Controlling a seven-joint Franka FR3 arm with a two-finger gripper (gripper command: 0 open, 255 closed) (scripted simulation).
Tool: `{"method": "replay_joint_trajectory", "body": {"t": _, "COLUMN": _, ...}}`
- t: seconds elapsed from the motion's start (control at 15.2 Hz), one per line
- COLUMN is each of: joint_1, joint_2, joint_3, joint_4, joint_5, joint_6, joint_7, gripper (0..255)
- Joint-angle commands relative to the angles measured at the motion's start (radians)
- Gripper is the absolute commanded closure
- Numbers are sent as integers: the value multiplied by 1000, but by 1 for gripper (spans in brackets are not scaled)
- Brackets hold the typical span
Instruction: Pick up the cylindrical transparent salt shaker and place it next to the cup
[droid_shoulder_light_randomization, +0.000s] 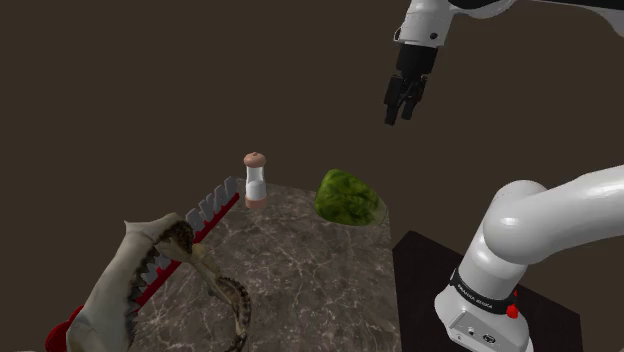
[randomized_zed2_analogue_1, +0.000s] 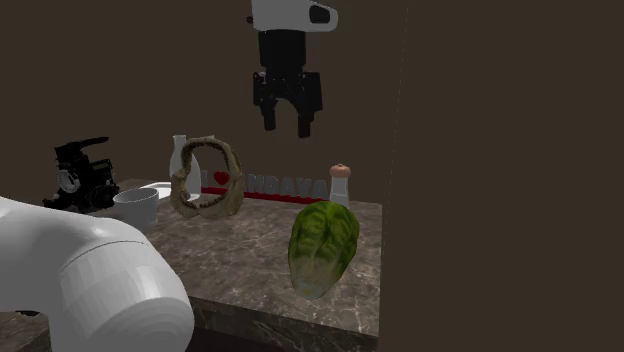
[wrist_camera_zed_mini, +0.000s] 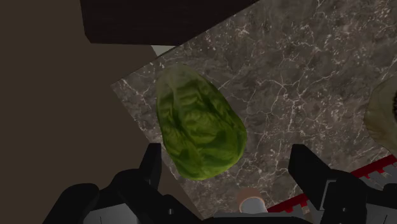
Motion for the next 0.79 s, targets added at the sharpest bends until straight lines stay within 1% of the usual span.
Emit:
{"method": "replay_joint_trajectory", "body": {"t": 0.0, "joint_1": 0, "joint_2": 0, "joint_3": 0, "joint_4": 0, "joint_5": 0, "joint_6": 0, "joint_7": 0, "gripper": 0}}
{"method": "replay_joint_trajectory", "body": {"t": 0.33, "joint_1": 3, "joint_2": 161, "joint_3": 38, "joint_4": 34, "joint_5": 36, "joint_6": 123, "joint_7": 44, "gripper": 0}}
{"method": "replay_joint_trajectory", "body": {"t": 0.73, "joint_1": 5, "joint_2": 372, "joint_3": 79, "joint_4": 119, "joint_5": 63, "joint_6": 246, "joint_7": 95, "gripper": 0}}
